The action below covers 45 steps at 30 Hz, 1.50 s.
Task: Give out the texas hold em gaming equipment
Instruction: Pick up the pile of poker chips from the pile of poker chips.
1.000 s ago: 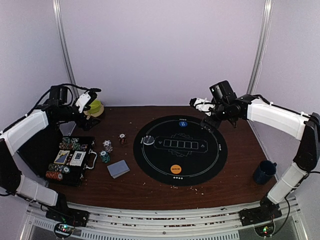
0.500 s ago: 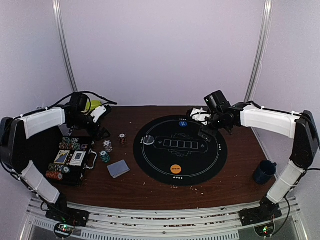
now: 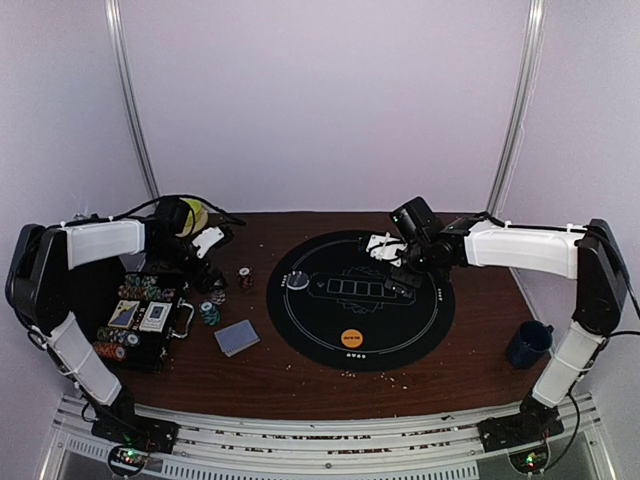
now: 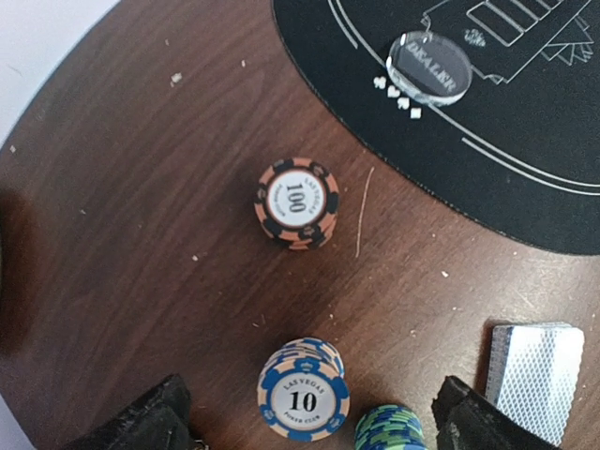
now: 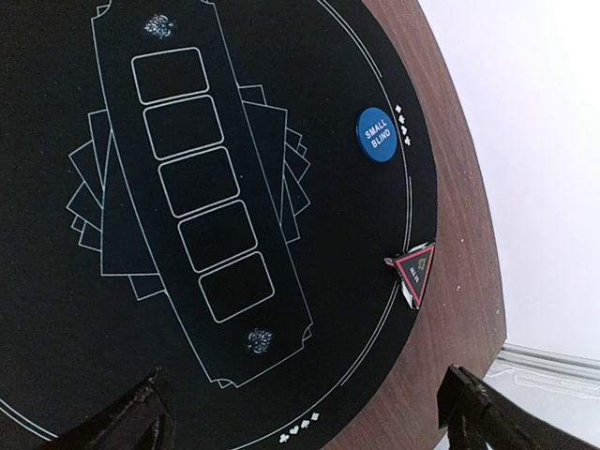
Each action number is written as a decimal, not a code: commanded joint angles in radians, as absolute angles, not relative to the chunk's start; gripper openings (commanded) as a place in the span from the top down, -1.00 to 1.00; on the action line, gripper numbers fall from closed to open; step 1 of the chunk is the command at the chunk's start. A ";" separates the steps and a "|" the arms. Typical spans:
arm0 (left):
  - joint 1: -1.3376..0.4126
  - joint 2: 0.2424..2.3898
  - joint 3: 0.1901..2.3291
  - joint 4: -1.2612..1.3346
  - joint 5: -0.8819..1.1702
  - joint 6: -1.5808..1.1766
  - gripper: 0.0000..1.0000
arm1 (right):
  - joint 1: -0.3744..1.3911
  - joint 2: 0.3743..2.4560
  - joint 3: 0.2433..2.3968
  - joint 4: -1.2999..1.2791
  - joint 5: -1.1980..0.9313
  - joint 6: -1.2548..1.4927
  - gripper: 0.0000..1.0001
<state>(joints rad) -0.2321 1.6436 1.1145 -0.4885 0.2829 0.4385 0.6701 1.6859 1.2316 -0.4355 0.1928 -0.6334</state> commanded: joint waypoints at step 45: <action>-0.234 1.760 1.114 -0.451 0.218 0.425 -0.35 | 0.710 1.712 1.187 -0.373 0.282 -0.673 -1.00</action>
<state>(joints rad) -0.2329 1.7489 1.1145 -0.4721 0.2165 0.4271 0.7029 1.6974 1.2034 -0.3901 0.2543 -0.6674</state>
